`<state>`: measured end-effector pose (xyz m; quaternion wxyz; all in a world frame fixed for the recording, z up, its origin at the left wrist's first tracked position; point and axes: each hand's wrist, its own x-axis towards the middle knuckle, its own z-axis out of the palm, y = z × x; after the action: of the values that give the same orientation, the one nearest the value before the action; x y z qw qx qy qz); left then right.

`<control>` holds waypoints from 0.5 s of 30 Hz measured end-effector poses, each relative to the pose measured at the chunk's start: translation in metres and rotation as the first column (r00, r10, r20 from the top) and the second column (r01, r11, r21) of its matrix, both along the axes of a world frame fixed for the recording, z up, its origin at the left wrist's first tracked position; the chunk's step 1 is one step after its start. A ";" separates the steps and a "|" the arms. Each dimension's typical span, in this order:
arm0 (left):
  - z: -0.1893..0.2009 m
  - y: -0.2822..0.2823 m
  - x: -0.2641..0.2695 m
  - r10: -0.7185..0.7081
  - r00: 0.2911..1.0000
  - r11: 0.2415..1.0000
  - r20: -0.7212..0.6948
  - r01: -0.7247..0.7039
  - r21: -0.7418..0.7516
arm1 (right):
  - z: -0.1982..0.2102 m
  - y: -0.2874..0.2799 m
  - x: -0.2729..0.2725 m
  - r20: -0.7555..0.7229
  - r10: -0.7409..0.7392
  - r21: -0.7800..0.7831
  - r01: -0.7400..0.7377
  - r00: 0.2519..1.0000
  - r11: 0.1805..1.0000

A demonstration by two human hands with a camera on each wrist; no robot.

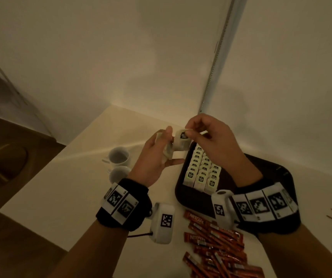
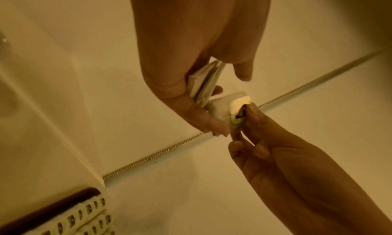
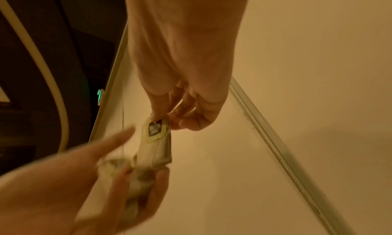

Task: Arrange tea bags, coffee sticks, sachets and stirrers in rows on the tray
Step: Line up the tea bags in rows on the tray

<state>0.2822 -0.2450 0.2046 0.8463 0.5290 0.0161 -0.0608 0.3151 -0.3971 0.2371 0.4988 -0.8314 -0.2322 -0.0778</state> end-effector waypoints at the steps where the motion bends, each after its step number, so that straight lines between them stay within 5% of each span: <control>1: 0.001 -0.001 0.002 0.018 1.000 0.999 -0.025 -0.019 -0.047 | 0.007 -0.003 0.002 -0.015 0.007 0.007 -0.007 1.000 1.000; 15: 0.020 -0.036 0.014 0.083 0.994 0.984 0.068 -0.071 -0.164 | 0.070 -0.016 0.013 0.315 0.022 -0.346 0.093 0.949 0.934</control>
<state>0.2962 -0.2808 0.2251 0.8881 0.4596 -0.0001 -0.0093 0.3286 -0.4126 0.3076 0.2948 -0.8890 -0.3036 -0.1746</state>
